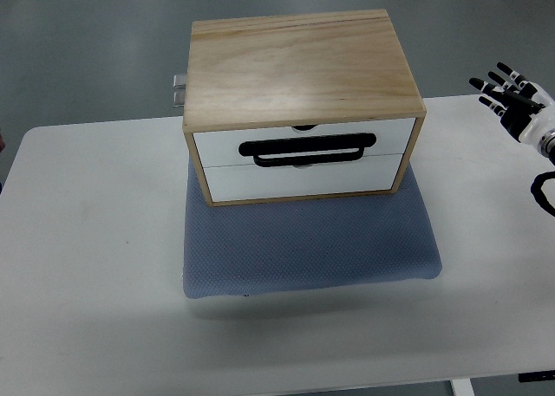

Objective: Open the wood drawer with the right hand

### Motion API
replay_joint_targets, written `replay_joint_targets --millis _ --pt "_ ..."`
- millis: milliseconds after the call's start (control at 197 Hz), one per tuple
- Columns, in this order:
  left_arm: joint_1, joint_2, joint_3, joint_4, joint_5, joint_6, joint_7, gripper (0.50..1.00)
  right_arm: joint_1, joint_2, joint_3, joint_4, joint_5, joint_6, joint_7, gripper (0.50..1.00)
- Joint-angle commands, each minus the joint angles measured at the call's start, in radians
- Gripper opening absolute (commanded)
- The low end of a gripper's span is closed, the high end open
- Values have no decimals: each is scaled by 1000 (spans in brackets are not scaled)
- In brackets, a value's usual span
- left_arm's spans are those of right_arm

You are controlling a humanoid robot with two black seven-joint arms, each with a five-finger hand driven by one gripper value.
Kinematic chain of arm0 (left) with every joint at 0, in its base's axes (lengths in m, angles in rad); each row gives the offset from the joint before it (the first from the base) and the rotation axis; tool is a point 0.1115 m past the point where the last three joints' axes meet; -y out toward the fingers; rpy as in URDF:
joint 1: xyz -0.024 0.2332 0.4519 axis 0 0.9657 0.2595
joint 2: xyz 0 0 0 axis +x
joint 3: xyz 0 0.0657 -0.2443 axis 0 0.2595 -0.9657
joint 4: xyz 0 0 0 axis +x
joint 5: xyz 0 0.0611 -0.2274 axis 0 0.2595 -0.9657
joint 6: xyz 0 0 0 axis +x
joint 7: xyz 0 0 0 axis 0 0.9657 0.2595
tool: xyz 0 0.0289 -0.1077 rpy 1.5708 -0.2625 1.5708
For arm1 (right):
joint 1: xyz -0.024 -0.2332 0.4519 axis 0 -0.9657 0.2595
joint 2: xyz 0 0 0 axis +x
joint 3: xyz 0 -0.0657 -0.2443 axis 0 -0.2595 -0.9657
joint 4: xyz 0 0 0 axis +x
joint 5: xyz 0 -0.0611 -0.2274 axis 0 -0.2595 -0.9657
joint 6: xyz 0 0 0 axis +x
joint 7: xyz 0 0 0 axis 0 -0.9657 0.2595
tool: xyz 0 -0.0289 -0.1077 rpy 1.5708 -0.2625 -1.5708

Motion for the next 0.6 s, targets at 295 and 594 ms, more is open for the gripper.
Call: replay_joint_targets --millis 295,594 --pt "2 0 -4 -5 2 -12 2 1000 2 -3 0 0 0 2 0 954" --pt "2 0 -4 12 -2 0 1 1000 2 -3 0 0 0 2 0 954"
